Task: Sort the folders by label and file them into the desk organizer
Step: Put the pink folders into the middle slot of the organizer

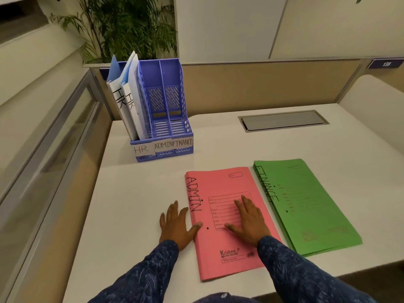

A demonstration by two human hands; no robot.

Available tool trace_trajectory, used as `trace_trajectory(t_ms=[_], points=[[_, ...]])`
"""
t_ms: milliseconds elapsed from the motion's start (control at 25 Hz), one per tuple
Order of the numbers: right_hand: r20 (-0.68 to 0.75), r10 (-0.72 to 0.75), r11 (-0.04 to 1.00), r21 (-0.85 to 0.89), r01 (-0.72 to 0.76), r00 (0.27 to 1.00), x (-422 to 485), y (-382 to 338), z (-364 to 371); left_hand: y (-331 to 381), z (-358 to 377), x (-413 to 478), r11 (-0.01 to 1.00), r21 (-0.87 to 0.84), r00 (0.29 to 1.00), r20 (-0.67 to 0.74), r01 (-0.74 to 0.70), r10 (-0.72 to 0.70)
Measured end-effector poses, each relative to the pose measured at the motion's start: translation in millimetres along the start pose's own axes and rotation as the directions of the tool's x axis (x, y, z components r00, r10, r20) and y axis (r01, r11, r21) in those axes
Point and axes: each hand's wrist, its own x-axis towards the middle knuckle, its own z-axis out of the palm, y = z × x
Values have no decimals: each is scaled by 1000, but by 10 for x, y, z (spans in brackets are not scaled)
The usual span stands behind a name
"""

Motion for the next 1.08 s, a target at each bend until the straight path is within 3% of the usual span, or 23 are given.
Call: trace_trajectory(t_ms=[200, 520, 600, 680, 800, 960, 1080], points=[[28, -6, 999, -47, 8, 1000, -49, 69, 121, 155, 34, -12, 996, -83, 1000, 6, -7, 7], [0, -9, 996, -92, 9, 1000, -41, 105, 165, 343, -56, 51, 911, -410, 988, -117, 47, -103], [-8, -10, 996, -89, 9, 1000, -35, 111, 177, 376, -82, 62, 849, -525, 985, -104, 65, -140], [-11, -13, 997, -80, 12, 1000, -33, 112, 180, 447, -89, 80, 721, -685, 990, 0, 103, -141], [-14, -16, 997, -76, 15, 1000, -43, 127, 177, 550, -64, 115, 586, -792, 985, 125, 172, -121], [-34, -19, 999, -29, 18, 999, -67, 114, 135, 560, -60, 145, 556, -809, 981, 182, 192, -73], [-106, 14, 996, 92, -4, 994, -74, 62, 78, 515, -161, 133, 511, -848, 989, 142, 144, -43]])
